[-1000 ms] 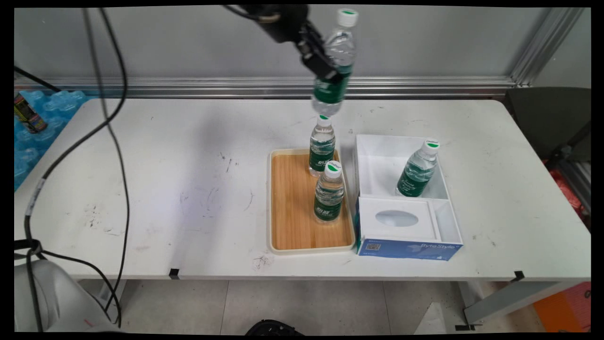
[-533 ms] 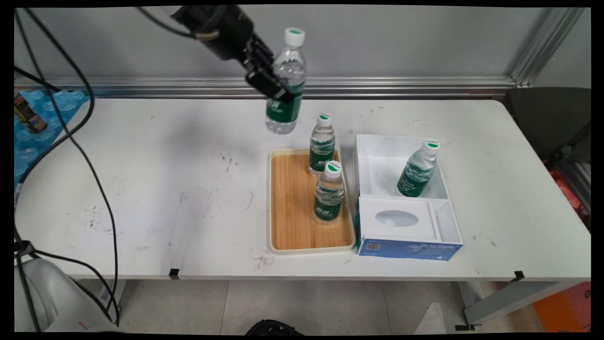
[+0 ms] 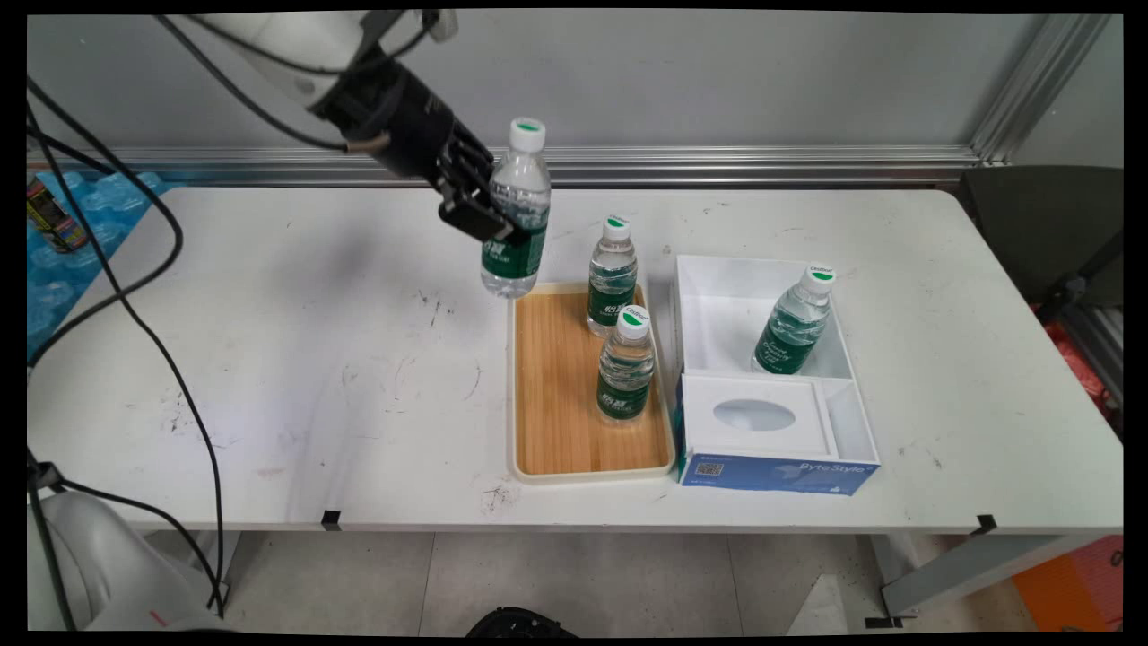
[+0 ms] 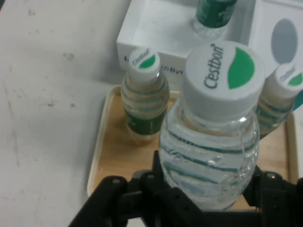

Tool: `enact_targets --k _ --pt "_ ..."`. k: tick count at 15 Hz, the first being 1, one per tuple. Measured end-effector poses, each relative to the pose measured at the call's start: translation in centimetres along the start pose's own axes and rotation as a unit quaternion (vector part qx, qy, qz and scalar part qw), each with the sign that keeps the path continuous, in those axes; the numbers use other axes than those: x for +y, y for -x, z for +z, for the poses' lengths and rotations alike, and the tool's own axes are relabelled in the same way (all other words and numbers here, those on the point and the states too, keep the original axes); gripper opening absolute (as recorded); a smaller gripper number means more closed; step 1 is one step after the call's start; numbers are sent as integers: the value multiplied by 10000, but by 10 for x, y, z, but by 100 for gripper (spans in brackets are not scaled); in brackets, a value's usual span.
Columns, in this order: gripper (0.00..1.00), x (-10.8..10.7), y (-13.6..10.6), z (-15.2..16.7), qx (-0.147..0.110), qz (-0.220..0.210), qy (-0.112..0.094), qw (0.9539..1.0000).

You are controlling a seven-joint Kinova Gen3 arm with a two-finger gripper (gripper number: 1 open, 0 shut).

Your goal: Place the picked object on the tray

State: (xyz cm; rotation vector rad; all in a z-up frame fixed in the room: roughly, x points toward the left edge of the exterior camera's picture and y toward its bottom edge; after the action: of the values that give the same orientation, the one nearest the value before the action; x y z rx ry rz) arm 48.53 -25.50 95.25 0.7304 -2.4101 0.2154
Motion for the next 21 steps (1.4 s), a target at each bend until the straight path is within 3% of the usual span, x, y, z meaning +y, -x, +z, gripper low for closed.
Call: enact_targets --k 8,21 --pt "0 -6 42 45 94 6 -137 9999" --pt "0 -15 80 107 415 84 -343 9985"
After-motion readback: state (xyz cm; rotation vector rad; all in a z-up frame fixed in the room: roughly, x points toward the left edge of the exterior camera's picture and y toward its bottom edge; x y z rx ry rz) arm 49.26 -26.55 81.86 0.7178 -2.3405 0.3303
